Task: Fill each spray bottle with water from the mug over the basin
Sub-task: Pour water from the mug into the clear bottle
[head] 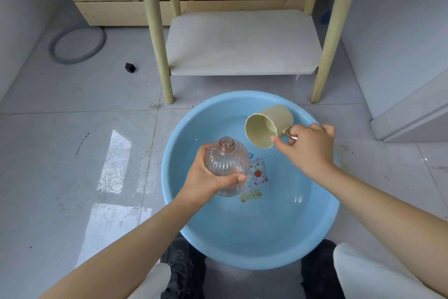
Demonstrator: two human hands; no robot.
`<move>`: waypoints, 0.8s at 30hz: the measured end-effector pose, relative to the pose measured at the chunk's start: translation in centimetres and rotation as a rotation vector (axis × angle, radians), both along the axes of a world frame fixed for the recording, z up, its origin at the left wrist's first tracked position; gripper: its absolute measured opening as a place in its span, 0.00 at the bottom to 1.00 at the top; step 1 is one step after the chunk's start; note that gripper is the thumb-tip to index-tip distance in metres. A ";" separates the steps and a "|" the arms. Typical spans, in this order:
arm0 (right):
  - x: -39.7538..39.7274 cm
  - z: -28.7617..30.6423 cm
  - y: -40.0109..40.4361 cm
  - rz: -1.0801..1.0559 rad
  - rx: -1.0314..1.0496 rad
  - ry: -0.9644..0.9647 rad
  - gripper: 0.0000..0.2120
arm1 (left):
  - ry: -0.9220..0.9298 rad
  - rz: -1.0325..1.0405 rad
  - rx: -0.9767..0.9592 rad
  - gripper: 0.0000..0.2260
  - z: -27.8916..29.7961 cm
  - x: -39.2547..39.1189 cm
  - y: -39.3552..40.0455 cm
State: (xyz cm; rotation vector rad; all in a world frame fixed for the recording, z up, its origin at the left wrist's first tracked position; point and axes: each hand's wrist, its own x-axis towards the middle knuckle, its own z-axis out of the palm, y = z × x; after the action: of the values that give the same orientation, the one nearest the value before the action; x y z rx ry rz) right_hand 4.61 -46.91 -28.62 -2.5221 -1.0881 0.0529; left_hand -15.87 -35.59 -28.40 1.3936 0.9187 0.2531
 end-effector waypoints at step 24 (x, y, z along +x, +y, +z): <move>-1.0 -2.8 -0.5 0.124 -0.368 -0.003 0.19 | 0.041 0.034 0.058 0.34 -0.6 -0.3 0.4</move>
State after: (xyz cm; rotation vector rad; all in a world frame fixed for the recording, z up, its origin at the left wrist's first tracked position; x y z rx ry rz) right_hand 3.60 -47.41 -31.41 -2.7676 -1.3392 0.3097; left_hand -16.14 -35.17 -29.01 1.4421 0.9759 0.2792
